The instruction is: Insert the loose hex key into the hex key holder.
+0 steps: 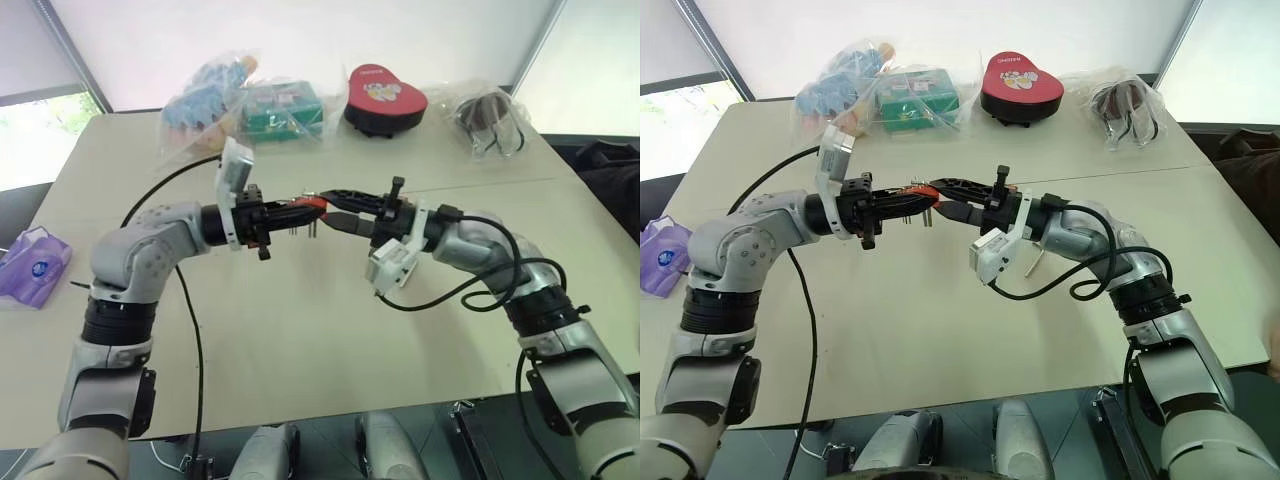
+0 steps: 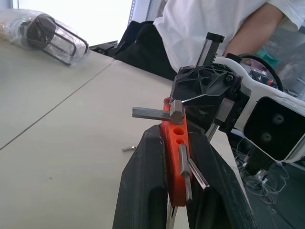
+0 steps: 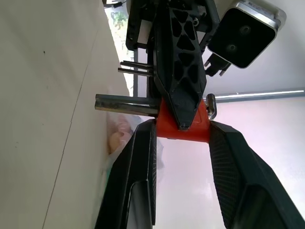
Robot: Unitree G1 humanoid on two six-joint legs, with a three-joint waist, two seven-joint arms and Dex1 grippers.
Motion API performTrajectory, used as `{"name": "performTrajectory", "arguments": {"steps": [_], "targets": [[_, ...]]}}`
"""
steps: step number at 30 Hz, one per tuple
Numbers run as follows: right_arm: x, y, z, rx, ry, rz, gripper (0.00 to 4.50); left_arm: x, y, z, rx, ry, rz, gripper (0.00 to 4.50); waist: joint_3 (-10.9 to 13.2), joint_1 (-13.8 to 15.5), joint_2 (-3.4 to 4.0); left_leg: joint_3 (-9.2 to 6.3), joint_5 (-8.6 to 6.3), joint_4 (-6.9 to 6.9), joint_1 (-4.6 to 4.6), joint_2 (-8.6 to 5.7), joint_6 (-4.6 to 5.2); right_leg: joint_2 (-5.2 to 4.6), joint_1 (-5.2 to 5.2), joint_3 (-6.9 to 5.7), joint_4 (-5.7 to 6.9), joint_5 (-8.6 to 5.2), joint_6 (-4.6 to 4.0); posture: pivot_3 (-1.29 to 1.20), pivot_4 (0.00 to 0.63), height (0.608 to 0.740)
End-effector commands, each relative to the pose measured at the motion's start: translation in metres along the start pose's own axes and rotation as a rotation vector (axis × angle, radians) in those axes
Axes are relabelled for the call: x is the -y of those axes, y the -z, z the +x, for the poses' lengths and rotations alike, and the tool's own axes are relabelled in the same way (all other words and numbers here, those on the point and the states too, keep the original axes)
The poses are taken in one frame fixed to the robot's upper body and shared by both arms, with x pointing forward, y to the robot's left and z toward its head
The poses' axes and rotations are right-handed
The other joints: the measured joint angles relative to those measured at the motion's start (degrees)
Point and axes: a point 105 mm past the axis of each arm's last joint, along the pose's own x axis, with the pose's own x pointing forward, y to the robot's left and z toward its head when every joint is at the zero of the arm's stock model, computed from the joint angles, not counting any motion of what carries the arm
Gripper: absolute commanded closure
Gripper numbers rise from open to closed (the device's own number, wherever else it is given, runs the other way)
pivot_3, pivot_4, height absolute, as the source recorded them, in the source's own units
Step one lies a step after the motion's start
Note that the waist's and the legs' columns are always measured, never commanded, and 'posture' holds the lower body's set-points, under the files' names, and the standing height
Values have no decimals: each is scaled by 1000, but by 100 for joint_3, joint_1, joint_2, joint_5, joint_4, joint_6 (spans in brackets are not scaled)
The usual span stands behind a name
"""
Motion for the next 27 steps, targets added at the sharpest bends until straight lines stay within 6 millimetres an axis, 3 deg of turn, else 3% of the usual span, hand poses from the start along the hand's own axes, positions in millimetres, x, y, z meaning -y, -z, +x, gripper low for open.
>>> {"name": "performTrajectory", "arguments": {"steps": [1, 5, 9, 11, 14, 17, 20, 27], "targets": [[16, -11, 3, 50, 50, 0, 2110, 1, -7, 0, 14, -4, 38, 4500, 0, 0, 0, 0, 0, 0, 0, 0, 0, 0, 0, 0, 1, 0, 0, 0, 150, 740], [13, -11, 3, 44, 20, -2, 106, 2, -7, -1, 11, -11, 51, 4500, 0, 1, 0, -1, 0, 2, 0, 0, 0, 0, 0, 0, 1, 0, 0, 0, 150, 740], [1, -6, -5, 3, -48, 60, 106, 2, -7, -2, 11, -30, 77, 4500, 0, 12, 0, -1, -1, 5, 0, 0, 1, 0, 3, -1, 1, 0, 0, 0, 150, 740], [-8, 6, -13, -72, -103, 132, 106, 1, -5, -3, 3, -46, 103, 4500, 0, 13, 0, -1, -2, 8, 0, 0, 2, 0, 5, 0, 1, 0, 0, 0, 150, 740], [-29, 49, -44, -394, -97, 538, 106, 2, -3, -4, 8, -81, 152, 4500, -1, 42, -1, -5, -4, 17, -1, 0, 6, 0, 13, -3, -1, 0, 0, 0, 150, 740], [-41, 67, -66, -596, -13, 884, 106, 3, 2, -4, -4, -113, 213, 4500, -1, 99, -1, -6, -6, 23, -3, 0, 10, -2, 18, -2, -4, 0, 0, 0, 150, 740], [-54, 73, -85, -778, 10, 1121, 106, 5, 5, -2, -6, -133, 247, 4500, 0, 140, 0, -3, -7, 22, -3, 1, 11, -3, 14, 0, -4, 0, 0, 0, 150, 740], [-76, 62, -109, -1079, 103, 1530, 106, 7, 7, -2, -6, -157, 271, 4500, -1, 196, 0, -5, -9, 29, -8, -1, 15, -7, 15, 0, -5, 0, 0, 0, 150, 740]]}}
